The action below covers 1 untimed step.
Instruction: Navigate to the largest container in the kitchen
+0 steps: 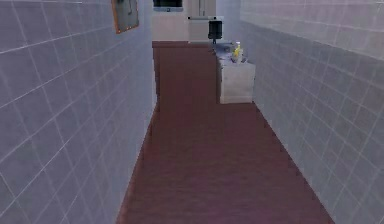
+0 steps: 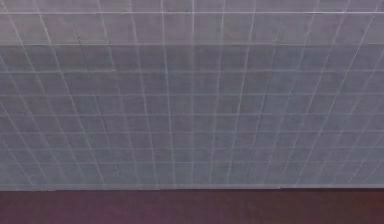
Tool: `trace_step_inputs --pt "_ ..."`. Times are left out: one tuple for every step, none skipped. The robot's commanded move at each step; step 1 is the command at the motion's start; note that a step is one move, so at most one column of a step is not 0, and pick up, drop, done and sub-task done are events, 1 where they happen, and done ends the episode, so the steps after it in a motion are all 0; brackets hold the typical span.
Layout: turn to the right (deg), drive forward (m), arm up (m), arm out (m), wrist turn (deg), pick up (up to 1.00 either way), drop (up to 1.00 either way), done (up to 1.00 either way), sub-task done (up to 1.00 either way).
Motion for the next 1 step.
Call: trace_step_inputs --pt "0.0 1.0 0.0 0.0 0.0 0.0 0.0 0.0 0.0"
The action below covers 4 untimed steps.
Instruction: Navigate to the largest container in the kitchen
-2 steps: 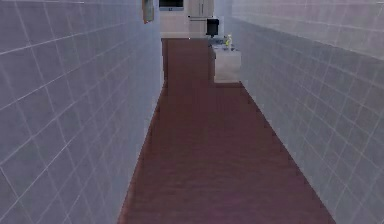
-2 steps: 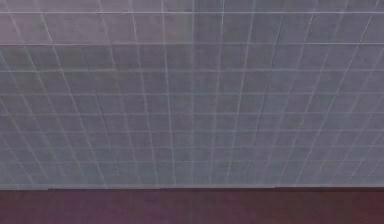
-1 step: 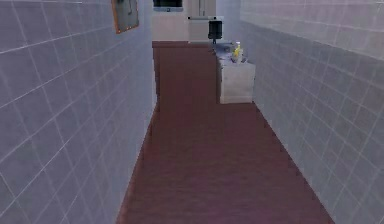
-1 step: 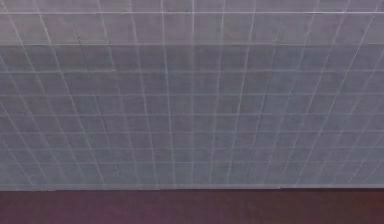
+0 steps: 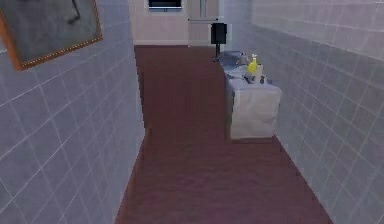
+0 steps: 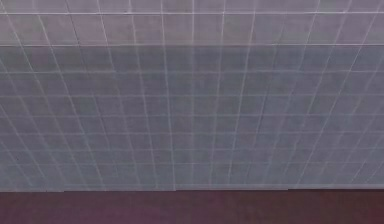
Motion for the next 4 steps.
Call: trace_step_inputs --pt "0.0 1.0 0.0 0.0 0.0 0.0 0.0 0.0 0.0" --pt "0.0 0.8 0.0 0.0 0.0 0.0 0.0 0.0 0.0" --pt "0.0 1.0 0.0 0.0 0.0 0.0 0.0 0.0 0.0" --pt "0.0 1.0 0.0 0.0 0.0 0.0 0.0 0.0 0.0"
